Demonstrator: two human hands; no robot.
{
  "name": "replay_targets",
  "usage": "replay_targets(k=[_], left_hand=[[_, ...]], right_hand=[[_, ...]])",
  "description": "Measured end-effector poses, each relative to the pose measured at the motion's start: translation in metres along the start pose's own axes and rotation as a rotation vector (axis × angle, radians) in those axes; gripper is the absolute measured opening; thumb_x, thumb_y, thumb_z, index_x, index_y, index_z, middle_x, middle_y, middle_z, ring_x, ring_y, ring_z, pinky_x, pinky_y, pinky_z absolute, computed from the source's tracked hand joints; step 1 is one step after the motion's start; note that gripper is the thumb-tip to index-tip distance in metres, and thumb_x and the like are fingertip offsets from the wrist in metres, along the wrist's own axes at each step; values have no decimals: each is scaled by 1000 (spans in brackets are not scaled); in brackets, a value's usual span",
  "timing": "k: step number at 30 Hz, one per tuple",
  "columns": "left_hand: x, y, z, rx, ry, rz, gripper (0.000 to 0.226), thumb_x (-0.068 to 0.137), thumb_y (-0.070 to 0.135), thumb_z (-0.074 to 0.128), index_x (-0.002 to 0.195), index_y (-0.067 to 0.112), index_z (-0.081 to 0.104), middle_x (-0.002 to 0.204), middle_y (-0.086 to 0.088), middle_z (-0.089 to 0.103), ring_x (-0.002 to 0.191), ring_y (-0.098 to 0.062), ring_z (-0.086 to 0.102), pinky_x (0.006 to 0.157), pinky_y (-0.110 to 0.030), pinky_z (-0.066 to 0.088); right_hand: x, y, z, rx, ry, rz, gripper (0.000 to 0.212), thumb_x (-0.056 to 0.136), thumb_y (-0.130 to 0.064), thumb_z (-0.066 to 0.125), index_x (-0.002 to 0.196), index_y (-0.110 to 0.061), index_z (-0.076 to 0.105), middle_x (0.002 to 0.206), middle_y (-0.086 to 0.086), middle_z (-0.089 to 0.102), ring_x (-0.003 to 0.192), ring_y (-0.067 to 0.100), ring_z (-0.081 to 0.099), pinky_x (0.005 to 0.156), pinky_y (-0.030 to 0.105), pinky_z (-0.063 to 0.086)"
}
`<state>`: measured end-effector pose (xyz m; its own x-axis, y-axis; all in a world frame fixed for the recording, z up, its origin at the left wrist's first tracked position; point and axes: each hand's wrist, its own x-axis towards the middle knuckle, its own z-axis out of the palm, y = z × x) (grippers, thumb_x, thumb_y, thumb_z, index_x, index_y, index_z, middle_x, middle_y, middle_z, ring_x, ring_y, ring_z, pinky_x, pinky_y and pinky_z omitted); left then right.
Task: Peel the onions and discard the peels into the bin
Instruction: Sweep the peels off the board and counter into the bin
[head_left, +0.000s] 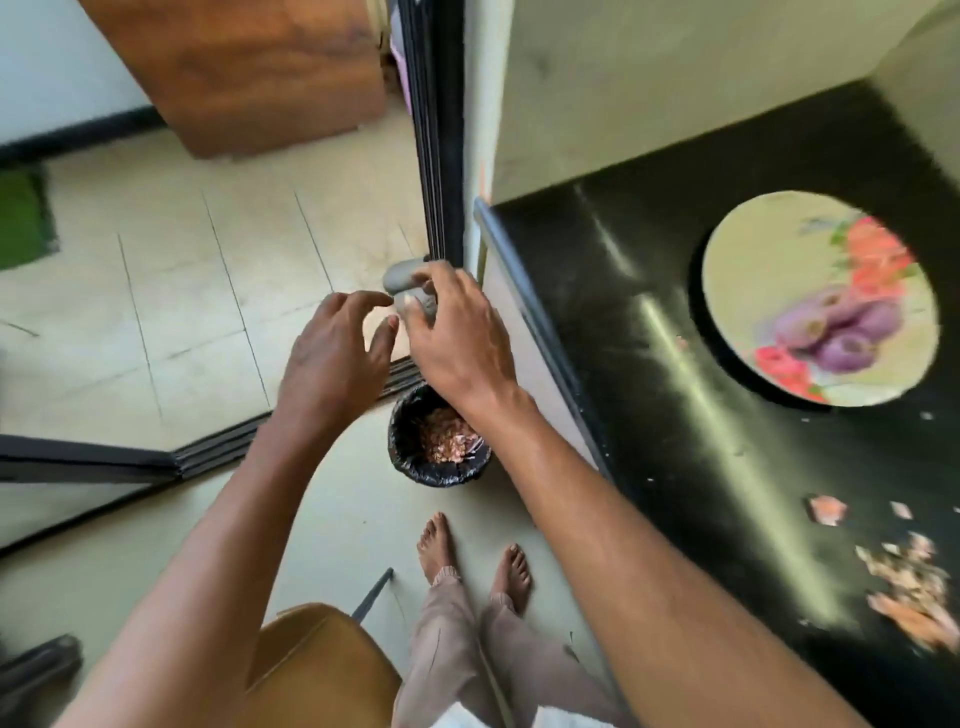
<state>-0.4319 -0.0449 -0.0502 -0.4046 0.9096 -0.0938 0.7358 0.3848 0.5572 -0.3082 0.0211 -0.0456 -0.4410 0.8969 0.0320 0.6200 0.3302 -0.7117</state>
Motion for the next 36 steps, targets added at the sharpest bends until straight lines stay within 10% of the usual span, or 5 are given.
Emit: replay_targets(k=[13, 23, 27, 30, 36], left_hand=[[-31, 199, 9, -128, -181, 387, 26, 100, 18, 58, 125, 19, 66, 119, -1, 64, 100, -13, 61, 92, -33, 54], [-74, 285, 147, -123, -626, 741, 30, 103, 21, 54, 132, 18, 63, 133, 1, 60, 127, -15, 53, 102, -15, 32], [-97, 289, 186, -76, -774, 756, 39, 106, 23, 50, 143, 15, 53, 149, -4, 49, 140, -18, 43, 112, -17, 24], [-101, 289, 196, -66, -795, 753, 41, 107, 24, 48, 146, 15, 51, 152, -2, 44, 142, -14, 39, 111, -14, 21], [-91, 280, 196, -55, -733, 757, 40, 107, 25, 46, 146, 17, 51, 151, 0, 46, 142, -13, 40, 113, -15, 23]], right_hand=[[-66, 36, -183, 85, 435, 112, 19, 103, -33, 55, 118, -24, 60, 112, -3, 64, 96, 11, 63, 82, 36, 57], [-201, 163, -248, 25, 786, 565, 32, 105, -40, 47, 127, -23, 64, 126, -6, 66, 116, 6, 59, 97, 19, 44], [-279, 214, -234, -6, 952, 878, 57, 106, -50, 31, 140, -13, 56, 144, 5, 57, 136, 20, 50, 116, 36, 39], [-301, 234, -212, -93, 795, 1031, 77, 102, -62, 12, 156, -11, 36, 164, 7, 32, 154, 21, 21, 127, 40, 16], [-247, 218, -193, -141, 503, 771, 64, 106, -59, 20, 161, -26, 19, 163, -16, 5, 151, 2, -5, 123, 25, -5]])
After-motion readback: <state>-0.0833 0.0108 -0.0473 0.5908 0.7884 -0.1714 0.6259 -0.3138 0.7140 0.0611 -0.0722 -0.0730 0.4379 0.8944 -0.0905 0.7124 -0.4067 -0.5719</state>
